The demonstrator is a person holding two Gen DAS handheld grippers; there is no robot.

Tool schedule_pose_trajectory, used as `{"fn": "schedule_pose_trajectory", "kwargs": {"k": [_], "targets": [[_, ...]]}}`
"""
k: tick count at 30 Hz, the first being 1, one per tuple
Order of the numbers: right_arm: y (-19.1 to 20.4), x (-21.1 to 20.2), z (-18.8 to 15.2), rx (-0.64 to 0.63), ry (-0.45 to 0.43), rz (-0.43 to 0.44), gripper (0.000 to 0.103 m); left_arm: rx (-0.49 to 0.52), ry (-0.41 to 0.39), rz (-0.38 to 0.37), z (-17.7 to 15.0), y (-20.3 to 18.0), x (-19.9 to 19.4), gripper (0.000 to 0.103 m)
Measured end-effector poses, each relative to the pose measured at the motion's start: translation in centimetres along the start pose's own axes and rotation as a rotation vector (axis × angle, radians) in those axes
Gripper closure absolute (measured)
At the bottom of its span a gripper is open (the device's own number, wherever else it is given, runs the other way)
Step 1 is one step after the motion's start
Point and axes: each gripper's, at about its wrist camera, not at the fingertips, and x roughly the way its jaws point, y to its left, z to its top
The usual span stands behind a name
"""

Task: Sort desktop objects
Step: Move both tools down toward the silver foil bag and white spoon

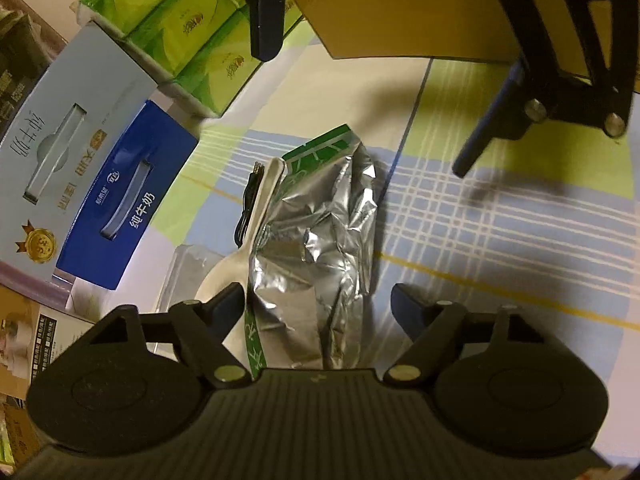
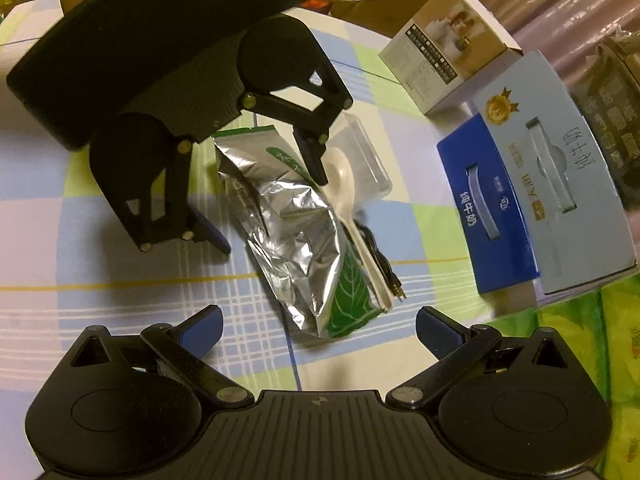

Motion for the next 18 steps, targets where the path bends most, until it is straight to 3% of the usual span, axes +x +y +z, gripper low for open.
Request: {"fn": "schedule_pose_trajectory", "kwargs": {"k": [4,12,18], "targets": [[-0.2,0.7,0.2,-0.008,0.011,0.006,0.002,0.001,0.014,-0.008,0.3,0.5,0.6,0.03],[-0.2,1.8,0.7,-0.031,0.029,0.013,0.002,0.001,0.046,0.001,0.8,1.1,0.8,0.053],[-0.2,1.6,0.7,-0.034,0.032,0.016,0.002,0.024,0.052,-0.033,-0.5,0.9,-1.2,0.058]]}}
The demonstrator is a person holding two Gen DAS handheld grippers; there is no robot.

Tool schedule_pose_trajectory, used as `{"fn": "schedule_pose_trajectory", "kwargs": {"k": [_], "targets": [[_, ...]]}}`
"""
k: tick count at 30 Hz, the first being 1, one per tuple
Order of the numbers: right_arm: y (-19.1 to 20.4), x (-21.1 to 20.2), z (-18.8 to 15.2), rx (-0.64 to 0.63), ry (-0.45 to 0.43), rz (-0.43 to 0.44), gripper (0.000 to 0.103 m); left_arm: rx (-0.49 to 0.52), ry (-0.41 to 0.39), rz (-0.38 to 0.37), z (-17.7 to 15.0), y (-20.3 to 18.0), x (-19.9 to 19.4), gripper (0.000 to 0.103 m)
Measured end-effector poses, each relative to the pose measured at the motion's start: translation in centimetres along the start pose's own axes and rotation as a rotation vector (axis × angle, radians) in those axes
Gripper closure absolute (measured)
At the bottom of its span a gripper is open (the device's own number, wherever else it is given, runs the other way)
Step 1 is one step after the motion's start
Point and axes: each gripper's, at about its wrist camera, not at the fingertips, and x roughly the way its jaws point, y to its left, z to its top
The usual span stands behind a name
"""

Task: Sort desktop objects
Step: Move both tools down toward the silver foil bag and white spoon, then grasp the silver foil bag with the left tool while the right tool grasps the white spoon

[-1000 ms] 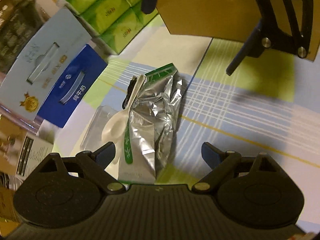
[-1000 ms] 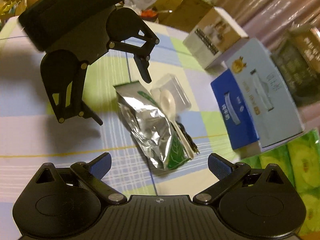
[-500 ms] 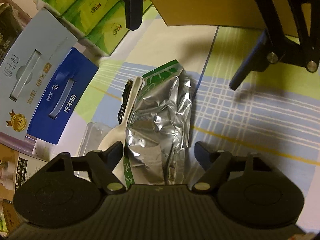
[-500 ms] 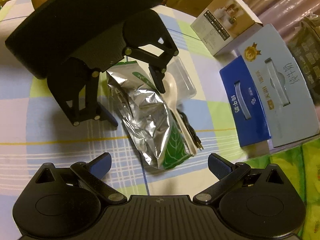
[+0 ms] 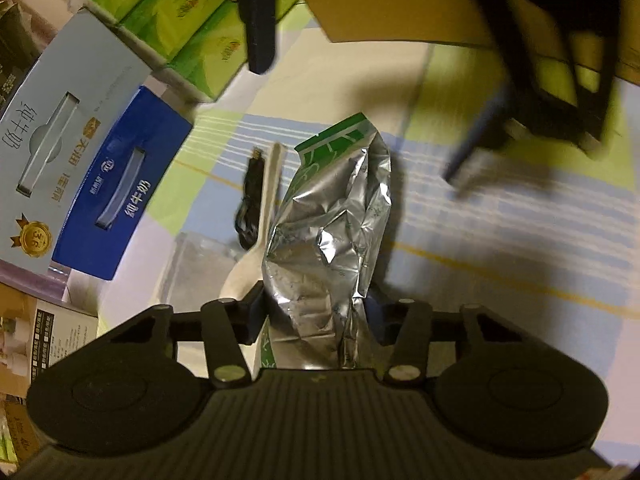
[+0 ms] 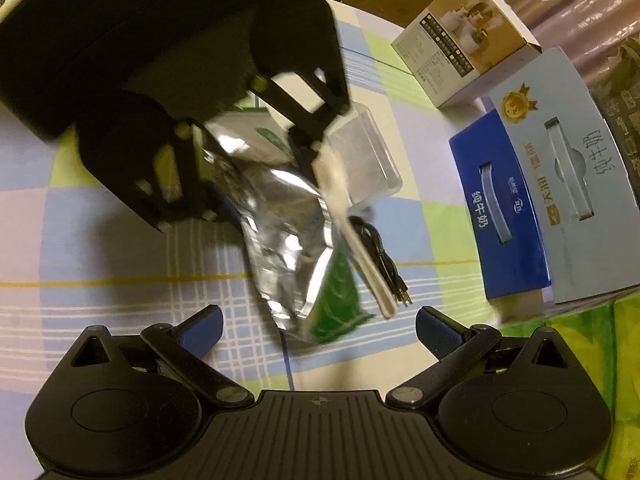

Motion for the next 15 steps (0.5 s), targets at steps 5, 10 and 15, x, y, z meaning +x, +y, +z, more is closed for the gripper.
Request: {"fn": "schedule_pose_trajectory", "kwargs": {"k": [5,10,15], "targets": [[-0.4,0.0,0.2,0.003,-0.008,0.006,0.004,0.013,0.028,-0.025,-3.8,0.4,-2.8,0.058],[-0.7,1.3,1.3,-0.004,-0.014,0.035,0.019,-0.072,0.066,-0.015,-7.3,2.1,-4.8,0.058],[-1.2,3.4,2.8,-0.003,-0.008,0.084,0.025,-0.128,0.091,0.01,-9.1,3.4,-5.8,0.058]]}}
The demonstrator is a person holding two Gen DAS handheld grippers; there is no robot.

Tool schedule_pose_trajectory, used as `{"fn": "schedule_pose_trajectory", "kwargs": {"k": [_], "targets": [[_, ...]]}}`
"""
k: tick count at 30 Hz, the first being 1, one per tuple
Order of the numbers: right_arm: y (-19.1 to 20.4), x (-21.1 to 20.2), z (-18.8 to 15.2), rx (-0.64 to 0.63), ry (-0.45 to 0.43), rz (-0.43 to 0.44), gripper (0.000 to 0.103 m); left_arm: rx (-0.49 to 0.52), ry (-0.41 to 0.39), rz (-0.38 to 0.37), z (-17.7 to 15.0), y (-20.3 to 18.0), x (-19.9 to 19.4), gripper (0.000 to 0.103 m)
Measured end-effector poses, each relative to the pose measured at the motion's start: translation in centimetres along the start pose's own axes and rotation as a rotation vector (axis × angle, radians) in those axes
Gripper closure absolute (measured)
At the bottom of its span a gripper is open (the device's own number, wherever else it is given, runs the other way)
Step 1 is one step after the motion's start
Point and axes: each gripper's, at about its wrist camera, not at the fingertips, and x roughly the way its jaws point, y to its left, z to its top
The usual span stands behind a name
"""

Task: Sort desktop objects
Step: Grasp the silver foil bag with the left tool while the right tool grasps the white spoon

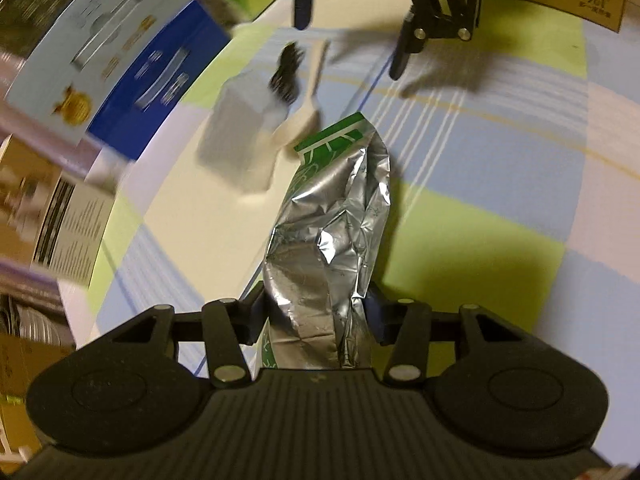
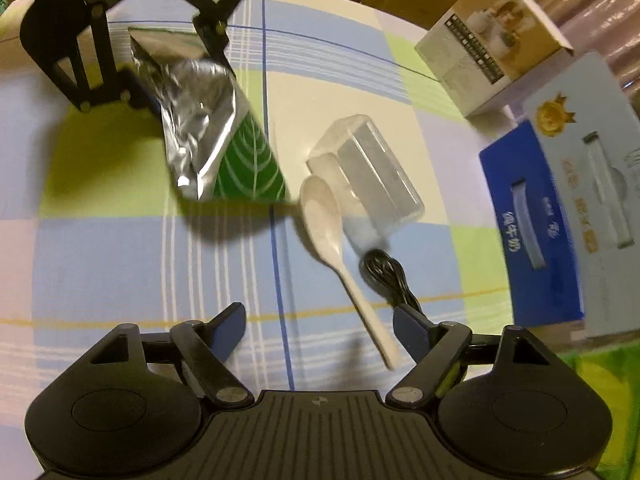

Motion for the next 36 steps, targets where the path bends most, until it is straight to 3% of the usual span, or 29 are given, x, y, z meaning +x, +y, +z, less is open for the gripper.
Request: {"fn": "schedule_pose_trajectory", "kwargs": {"k": [8,18,21,26,27,29,30,33,36], "targets": [[-2.5,2.6,0.5,0.113,0.009,0.108,0.038,-0.056,-0.015,0.009,-1.8,0.9,-0.7,0.056],[-5.3,3.9,1.1,0.222,0.014,0.213,0.04,-0.064,-0.034,-0.039,-1.4,1.7,-0.8,0.041],[-5.4,3.6,0.9,0.26,0.019,0.224,0.05,-0.064,-0.031,-0.048,-1.1,1.9,-0.6,0.036],[-4.3,2.3,0.6,0.261,0.043,0.226,0.087,-0.112,-0.013,-0.059,-0.9,2.4,0.4,0.029],[-4.0,2.2,0.6,0.265,0.049,0.222,0.089,-0.135,-0.011,-0.061,-0.9,2.6,0.5,0.028],[-3.4,1.7,0.3,0.297,0.061,0.227,0.099,-0.195,0.012,-0.083,-0.8,3.2,0.7,0.03],[-3.1,1.5,0.2,0.315,0.07,0.241,0.099,-0.218,0.021,-0.094,-0.8,3.5,0.7,0.039],[-1.3,0.9,0.1,0.347,0.108,0.258,0.099,-0.254,0.051,-0.087,-0.7,3.4,0.6,0.049],[-0.2,0.1,-0.3,0.507,0.144,0.256,0.099,-0.269,0.09,-0.072,-0.4,2.6,0.1,0.054]]}}
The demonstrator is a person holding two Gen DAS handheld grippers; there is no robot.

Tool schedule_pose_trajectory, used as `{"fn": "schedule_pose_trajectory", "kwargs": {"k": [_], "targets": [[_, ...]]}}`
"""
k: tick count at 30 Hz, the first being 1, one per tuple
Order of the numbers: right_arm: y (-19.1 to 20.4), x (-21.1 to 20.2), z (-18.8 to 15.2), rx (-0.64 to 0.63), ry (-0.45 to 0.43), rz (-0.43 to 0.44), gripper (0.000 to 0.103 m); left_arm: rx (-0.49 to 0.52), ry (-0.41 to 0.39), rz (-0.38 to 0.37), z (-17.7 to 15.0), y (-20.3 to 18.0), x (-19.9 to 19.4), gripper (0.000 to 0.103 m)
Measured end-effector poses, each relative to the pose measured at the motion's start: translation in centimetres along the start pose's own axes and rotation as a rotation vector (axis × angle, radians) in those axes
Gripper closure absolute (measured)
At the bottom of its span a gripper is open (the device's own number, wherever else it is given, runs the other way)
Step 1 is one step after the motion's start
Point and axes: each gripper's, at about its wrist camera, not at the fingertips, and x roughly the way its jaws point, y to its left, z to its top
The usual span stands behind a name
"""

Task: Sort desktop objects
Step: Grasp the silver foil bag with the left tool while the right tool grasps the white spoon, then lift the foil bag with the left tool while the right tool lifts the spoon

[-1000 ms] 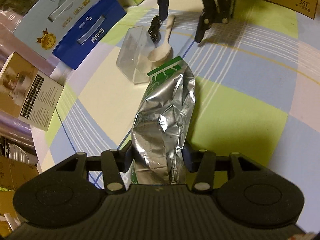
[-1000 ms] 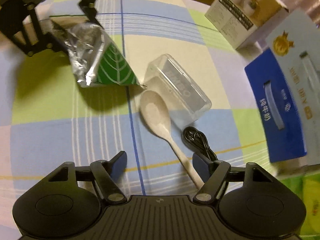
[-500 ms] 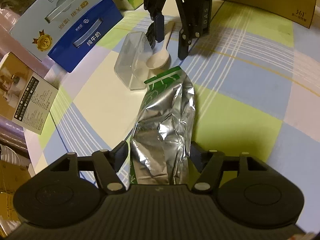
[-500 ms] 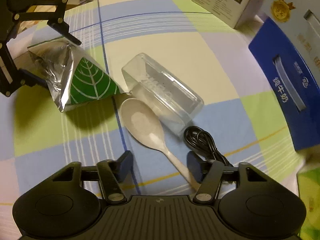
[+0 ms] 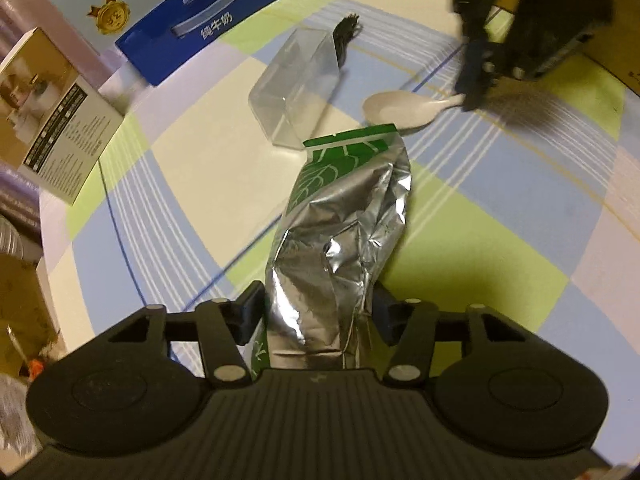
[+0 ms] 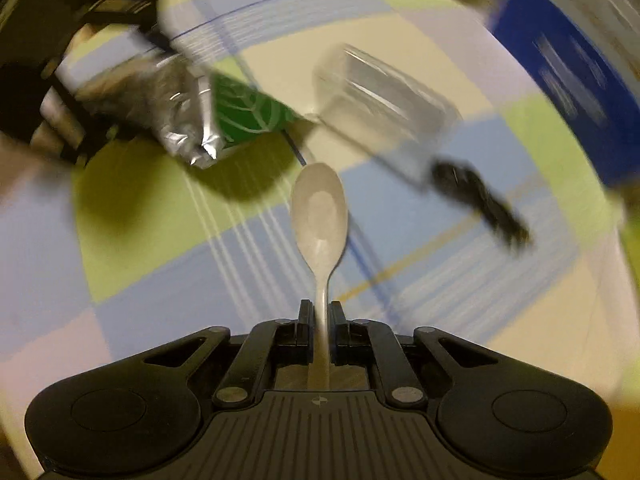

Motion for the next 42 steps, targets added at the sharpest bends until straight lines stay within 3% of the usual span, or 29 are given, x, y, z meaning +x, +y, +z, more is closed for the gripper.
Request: {"fn": "schedule_pose_trajectory", "kwargs": {"k": [5,8,17,21,22,25,29,34,42], "targets": [[2.4,-1.9,-3.4,0.258,0.001,0.051,0.099,-0.073,0.036,-0.018,-0.6,-2.7,-2.0,0.057],[4.5,-3.1,-7.0,0.41,-0.015,0.07,0.099,-0.107,0.053,-0.025,-1.5,-5.3,-3.5,0.057],[10.8,-5.7,-17.1,0.771,-0.113,0.024,0.099,-0.248,0.027,-0.137,-4.8,-12.6,-7.2,0.056],[13.6,-6.7,-19.1,0.791,-0.177,-0.077,0.098,-0.223,-0.01,-0.12,-6.1,-15.0,-7.9,0.046],[14.1,-7.0,-19.5,0.794,-0.192,-0.097,0.091,-0.219,-0.018,-0.121,-6.4,-15.3,-8.1,0.045],[15.1,-7.7,-20.6,0.811,-0.266,-0.134,0.038,-0.232,-0.028,-0.134,-6.6,-15.1,-8.2,0.041],[16.4,-7.7,-19.9,0.724,-0.331,-0.203,0.036,-0.26,-0.052,-0.12,-6.7,-14.1,-8.0,0.028],[16.1,-6.4,-19.0,0.666,-0.406,-0.238,0.036,-0.276,-0.066,-0.118,-6.8,-13.5,-7.8,0.027],[15.9,-4.3,-18.0,0.601,-0.464,-0.242,0.036,-0.203,-0.101,-0.13,-6.5,-14.7,-7.3,0.027]]}}
